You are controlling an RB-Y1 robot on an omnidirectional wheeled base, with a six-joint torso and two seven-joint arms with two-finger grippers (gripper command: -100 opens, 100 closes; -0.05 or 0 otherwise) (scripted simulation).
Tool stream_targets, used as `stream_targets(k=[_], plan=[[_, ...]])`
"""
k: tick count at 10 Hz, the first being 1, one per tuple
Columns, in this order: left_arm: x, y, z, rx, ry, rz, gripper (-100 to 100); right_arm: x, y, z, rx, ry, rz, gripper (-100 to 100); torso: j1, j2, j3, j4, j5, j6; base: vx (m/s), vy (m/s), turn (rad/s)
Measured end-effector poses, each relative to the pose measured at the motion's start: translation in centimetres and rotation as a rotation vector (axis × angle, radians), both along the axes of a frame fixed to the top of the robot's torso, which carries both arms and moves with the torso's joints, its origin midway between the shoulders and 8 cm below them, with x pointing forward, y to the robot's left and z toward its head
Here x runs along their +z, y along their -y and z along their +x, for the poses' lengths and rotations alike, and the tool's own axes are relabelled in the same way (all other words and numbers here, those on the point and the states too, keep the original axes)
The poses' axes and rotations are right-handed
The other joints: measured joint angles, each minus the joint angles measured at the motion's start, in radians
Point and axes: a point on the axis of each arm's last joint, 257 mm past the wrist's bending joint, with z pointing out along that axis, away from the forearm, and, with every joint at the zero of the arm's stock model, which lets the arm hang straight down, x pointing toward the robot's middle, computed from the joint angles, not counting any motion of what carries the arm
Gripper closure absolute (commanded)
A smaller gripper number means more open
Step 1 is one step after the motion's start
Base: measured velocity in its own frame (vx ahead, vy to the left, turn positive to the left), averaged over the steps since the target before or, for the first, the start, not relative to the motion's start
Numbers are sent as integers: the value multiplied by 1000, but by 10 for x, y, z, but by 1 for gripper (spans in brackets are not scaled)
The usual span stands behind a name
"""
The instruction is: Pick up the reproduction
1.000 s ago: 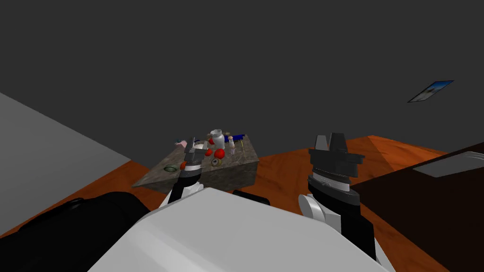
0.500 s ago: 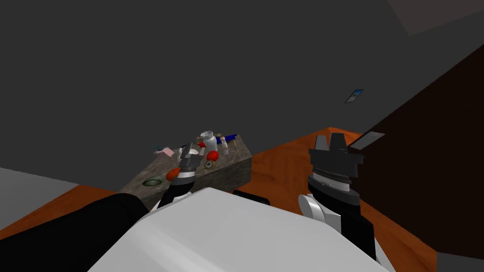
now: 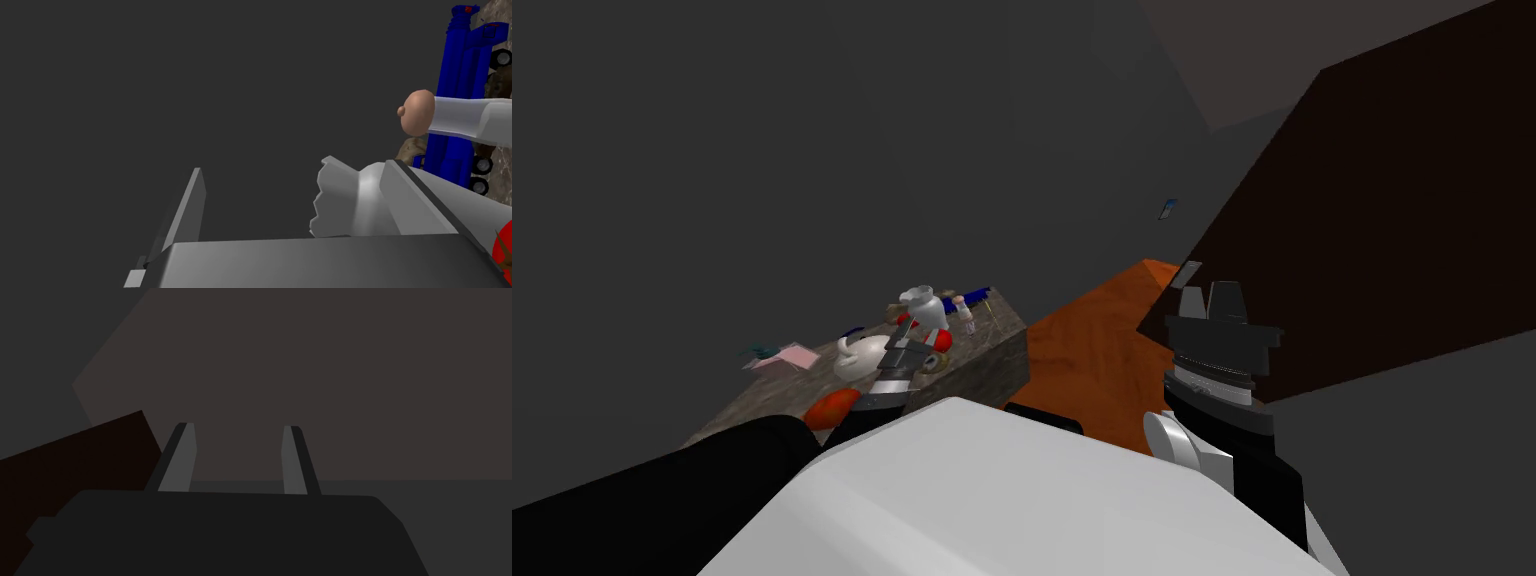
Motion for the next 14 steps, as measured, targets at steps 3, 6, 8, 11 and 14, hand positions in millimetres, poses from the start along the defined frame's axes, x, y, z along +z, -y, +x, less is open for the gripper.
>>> stream_targets(k=[3, 6, 8, 11, 14], plan=[[-28, -15, -12, 20, -102, -28, -100, 0, 0, 0, 0, 0, 0, 0, 1, -3, -2, -1, 0, -1, -15, 1, -329], [-51, -28, -31, 39, -206, -54, -100, 0, 0, 0, 0, 0, 0, 0, 1, -4, -2, -1, 0, 0, -6, 3, -253], [-68, -35, -42, 52, -277, -72, -100, 0, 0, 0, 0, 0, 0, 0, 1, -4, -2, -1, 0, 0, -2, 5, -288], [-98, -51, -72, 77, -407, -104, -100, 0, 0, 0, 0, 0, 0, 0, 2, -5, -3, -1, 0, 0, 5, 11, -347], [-129, -67, -100, 106, -553, -138, -100, 0, 0, 0, 0, 0, 0, 0, 3, -6, -3, -1, 1, -1, 14, 23, -344]])
